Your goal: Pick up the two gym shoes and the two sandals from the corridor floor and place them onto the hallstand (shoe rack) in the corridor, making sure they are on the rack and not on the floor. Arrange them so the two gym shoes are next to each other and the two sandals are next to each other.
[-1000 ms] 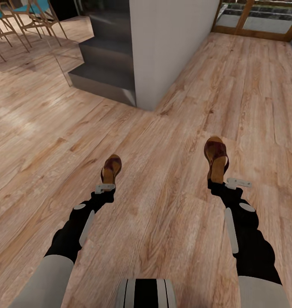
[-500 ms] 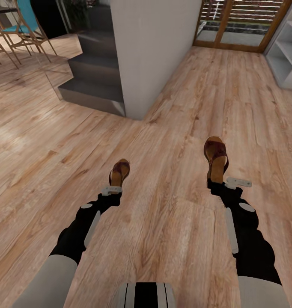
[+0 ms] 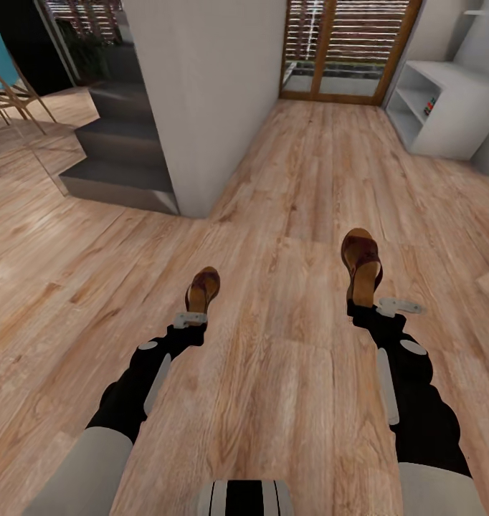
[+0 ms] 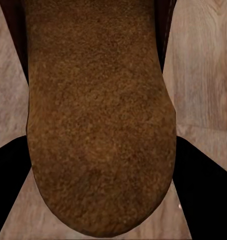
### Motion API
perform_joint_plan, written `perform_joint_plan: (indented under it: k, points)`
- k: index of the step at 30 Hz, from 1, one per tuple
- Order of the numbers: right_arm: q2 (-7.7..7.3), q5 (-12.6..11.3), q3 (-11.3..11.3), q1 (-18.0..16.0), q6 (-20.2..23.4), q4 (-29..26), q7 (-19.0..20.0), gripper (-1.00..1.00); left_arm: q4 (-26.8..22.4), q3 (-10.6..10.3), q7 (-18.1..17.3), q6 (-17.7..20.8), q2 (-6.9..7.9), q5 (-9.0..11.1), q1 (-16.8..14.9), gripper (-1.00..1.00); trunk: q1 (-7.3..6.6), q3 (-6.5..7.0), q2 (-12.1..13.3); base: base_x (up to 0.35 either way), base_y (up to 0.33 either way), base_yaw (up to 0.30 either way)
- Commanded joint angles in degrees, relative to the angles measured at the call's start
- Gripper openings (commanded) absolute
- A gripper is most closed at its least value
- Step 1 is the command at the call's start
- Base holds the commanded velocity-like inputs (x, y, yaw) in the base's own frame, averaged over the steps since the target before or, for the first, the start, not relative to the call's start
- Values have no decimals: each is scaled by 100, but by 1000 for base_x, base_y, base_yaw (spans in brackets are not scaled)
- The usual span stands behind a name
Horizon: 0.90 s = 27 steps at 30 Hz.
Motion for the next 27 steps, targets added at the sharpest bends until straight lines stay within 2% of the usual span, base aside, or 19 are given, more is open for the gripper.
perform_joint_plan:
  k: [1, 8, 27]
  points:
    - [7, 7, -3, -5, 35, -6, -9, -100, -9, 5, -15, 36, 0, 15, 0, -100, -3, 24, 0, 0, 0, -272]
    - [10, 10, -3, -4, 35, -6, -9, -100, -9, 5, -17, 39, -1, 22, 0, -100, -21, 216, 10, 0, 0, -223]
    - [12, 16, -3, -1, 35, -11, -9, -100, 8, 5, -20, 45, -5, 40, 0, -100, -70, 799, 35, 0, 0, -6]
